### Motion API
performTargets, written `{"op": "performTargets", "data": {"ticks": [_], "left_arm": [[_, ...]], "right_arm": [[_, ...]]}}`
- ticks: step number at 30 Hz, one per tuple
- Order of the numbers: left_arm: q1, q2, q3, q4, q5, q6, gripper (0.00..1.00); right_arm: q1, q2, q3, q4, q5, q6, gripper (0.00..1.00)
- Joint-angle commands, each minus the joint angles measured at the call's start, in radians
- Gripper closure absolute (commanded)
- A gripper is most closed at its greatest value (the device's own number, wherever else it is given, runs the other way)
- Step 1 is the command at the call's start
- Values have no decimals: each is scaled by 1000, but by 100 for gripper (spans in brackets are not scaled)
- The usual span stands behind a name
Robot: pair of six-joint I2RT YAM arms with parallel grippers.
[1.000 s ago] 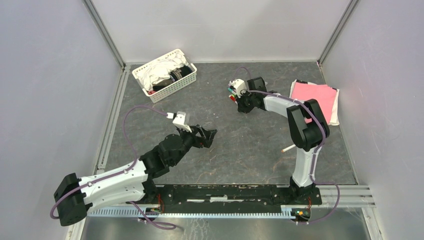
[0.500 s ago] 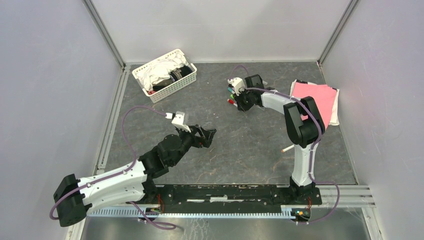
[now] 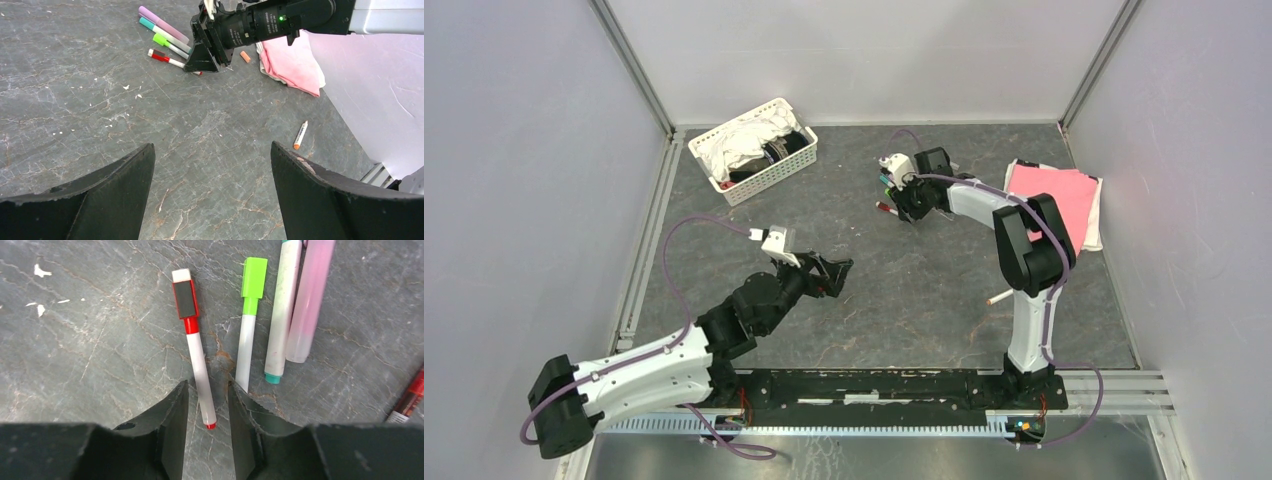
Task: Insert the pens into the pen caps
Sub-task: Place the pen at the center of the board.
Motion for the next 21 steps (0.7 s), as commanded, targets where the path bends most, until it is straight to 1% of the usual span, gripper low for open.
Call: {"op": "performTargets", "data": {"ticks": [1, 6, 9, 15, 17, 21], "left_arm": [[1, -31, -9, 15, -20, -1, 10], [1, -57, -22, 61, 4, -8, 6], [1, -69, -19, 80, 15, -9, 0], [1, -64, 3, 89, 47, 7, 0], [1, -57, 5, 86, 55, 11, 0], [1, -60, -1, 79, 54, 18, 0]], "right_arm": [[-3, -139, -20, 12, -38, -27, 57], [-20, -298, -101, 27, -145, -72, 50], [-46, -401, -176, 29, -243, -125, 46], [-156, -569, -318, 7, -420, -234, 41], [-199, -619, -351, -46, -475, -317, 41], [-245, -675, -360, -273, -490, -523, 39]]}}
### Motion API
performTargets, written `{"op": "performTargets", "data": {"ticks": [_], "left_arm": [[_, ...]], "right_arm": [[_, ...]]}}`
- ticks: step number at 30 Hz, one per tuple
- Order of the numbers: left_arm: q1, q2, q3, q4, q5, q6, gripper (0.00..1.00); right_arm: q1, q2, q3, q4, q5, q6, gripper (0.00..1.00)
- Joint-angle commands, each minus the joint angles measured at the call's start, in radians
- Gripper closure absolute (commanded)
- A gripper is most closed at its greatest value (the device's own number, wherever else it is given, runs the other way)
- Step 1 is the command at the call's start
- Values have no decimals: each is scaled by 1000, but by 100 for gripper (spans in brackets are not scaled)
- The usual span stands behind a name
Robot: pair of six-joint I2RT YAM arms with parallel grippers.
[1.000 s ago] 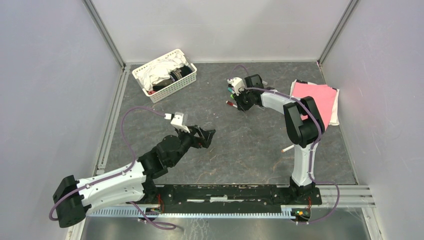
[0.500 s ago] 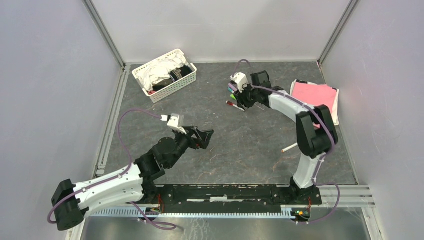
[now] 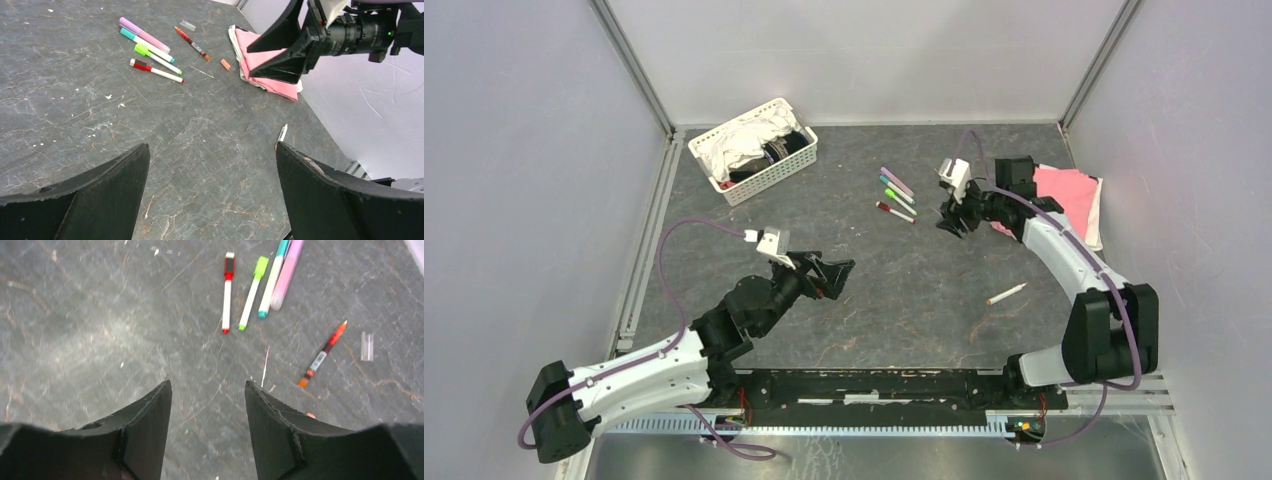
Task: Insert the pens into the pen caps
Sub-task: Place the pen at the center of the board, then pick up the pen from the corner of the board.
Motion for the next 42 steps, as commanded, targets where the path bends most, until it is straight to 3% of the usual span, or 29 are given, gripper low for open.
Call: {"op": "performTargets", "data": {"ticks": [1, 5, 9, 12, 15, 29, 42], "left_arm": [[1, -4, 17, 37, 11, 20, 0], [1, -12, 12, 29, 6, 31, 0], [1, -25, 4, 24, 0, 37, 0], [2, -40, -7, 20, -5, 39, 0], [1, -50, -15, 17, -7, 39, 0], [1, -64, -21, -2, -31, 43, 0], [1, -43, -12, 4, -28, 45, 0]], "right_arm": [[-41, -74, -8, -239, -80, -265, 38], [-86, -110, -32, -380, -70, -456, 37], [-124, -131, -64, -592, -23, -815, 36], [-152, -138, -96, -701, 75, -1081, 35], [-153, -105, -104, -777, 195, -1234, 35], [-152, -27, -242, -738, 444, -1281, 43], [-153, 16, -302, -604, 481, -1237, 56]]}}
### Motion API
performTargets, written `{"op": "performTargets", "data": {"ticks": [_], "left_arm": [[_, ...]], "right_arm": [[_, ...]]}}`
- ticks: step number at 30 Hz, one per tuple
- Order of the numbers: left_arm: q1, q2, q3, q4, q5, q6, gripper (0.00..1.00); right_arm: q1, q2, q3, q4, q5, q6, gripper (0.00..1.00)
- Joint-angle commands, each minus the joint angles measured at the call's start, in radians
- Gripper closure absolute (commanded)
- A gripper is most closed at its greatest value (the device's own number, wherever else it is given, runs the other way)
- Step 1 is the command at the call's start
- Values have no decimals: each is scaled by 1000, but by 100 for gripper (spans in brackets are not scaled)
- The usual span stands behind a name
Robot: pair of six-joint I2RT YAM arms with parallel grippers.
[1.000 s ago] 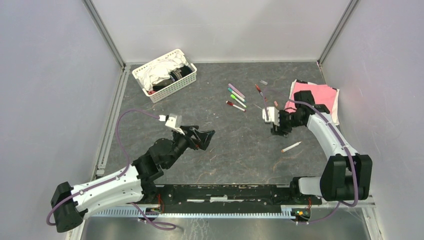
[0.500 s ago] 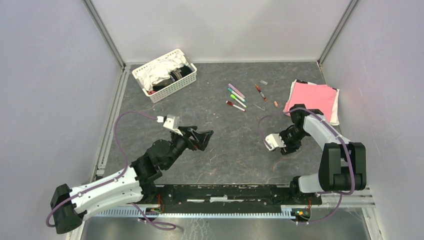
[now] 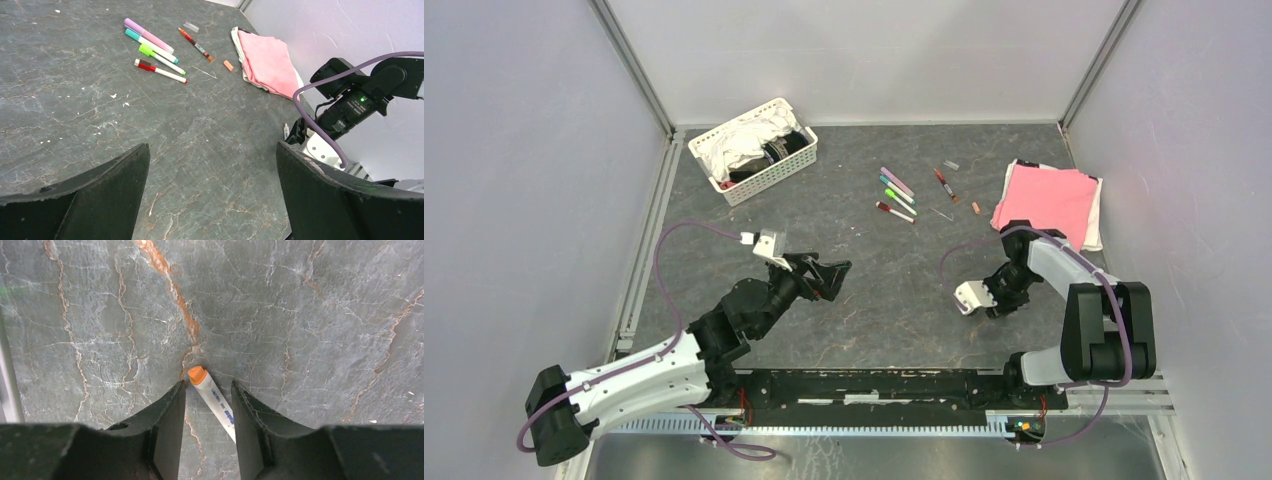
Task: Insert the pens into the pen caps
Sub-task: Pick up the pen from the corner of the board.
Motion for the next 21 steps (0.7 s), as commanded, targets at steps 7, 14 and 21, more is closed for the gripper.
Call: {"op": "performTargets", "data": {"ticks": [7, 14, 21], "left_arm": [[1, -14, -4, 15, -20, 35, 0], [1, -15, -1, 12, -12, 29, 0], [1, 1, -1, 19, -5, 16, 0]], "right_arm": [[-34, 17, -70, 191, 73, 6, 63], [-37, 52, -89, 265, 64, 45, 79], [-37, 72, -62, 350, -54, 149, 100]]}}
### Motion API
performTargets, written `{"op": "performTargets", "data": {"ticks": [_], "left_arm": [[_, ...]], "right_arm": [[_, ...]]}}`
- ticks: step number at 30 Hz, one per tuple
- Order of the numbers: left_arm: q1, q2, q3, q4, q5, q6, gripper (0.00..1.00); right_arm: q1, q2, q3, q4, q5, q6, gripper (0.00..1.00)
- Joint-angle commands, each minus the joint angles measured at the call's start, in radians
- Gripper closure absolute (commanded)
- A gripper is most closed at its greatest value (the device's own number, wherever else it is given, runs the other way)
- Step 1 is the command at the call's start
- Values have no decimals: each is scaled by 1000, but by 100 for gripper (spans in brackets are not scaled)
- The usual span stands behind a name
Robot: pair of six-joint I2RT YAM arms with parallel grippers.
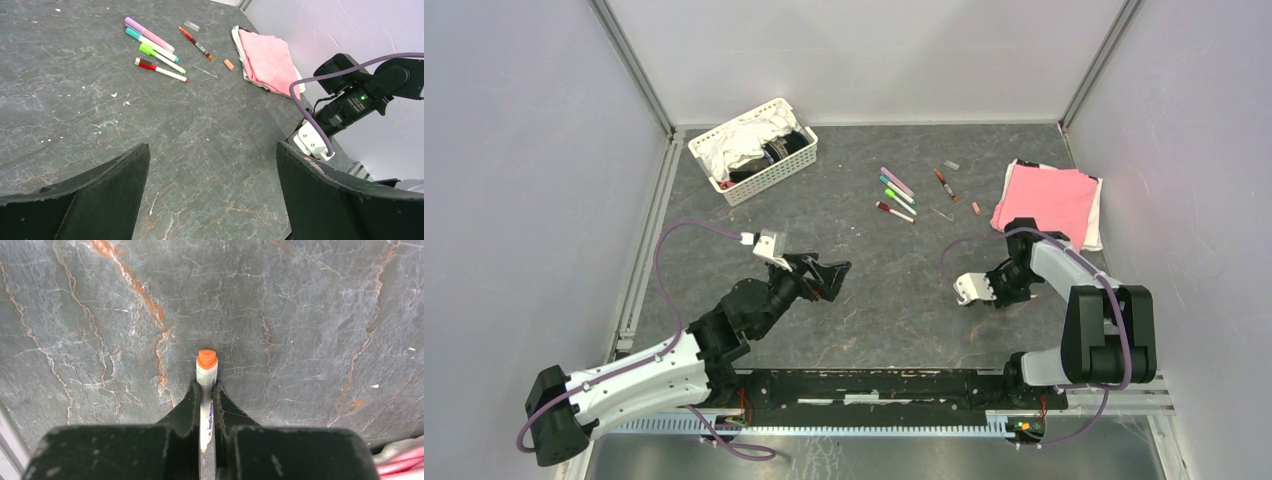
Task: Insert the pens into the pen caps
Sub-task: Pick up the pen from the corner of the board.
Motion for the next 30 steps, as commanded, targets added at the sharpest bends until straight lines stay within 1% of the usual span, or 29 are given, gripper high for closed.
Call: {"op": "performTargets", "data": {"ticks": [1, 9, 12, 14, 15, 17, 21, 26, 29, 30], "left_arm": [[1, 8, 1, 27, -2, 15, 0], [1, 56, -2, 70, 26, 14, 0], [1, 72, -12, 103, 45, 16, 0], [1, 85, -20, 123, 57, 16, 0], [1, 91, -22, 136, 63, 17, 0], [1, 106, -30, 164, 80, 18, 0], [1, 146, -45, 237, 140, 23, 0], [1, 234, -40, 318, 212, 25, 0], [1, 305, -28, 372, 261, 38, 0], [1, 327, -25, 394, 277, 43, 0]], "right_arm": [[-12, 74, -32, 257, -93, 71, 100], [-4, 70, 102, 246, -385, 315, 100], [9, 58, 133, 263, -470, 423, 100], [9, 49, 148, 297, -510, 542, 100], [36, 45, 158, 315, -533, 597, 100], [45, 41, 173, 354, -574, 697, 100], [56, 52, 194, 438, -683, 908, 100], [64, 77, 206, 549, -831, 1158, 100], [68, 82, 194, 638, -915, 1319, 100], [71, 78, 180, 692, -934, 1379, 100]]}}
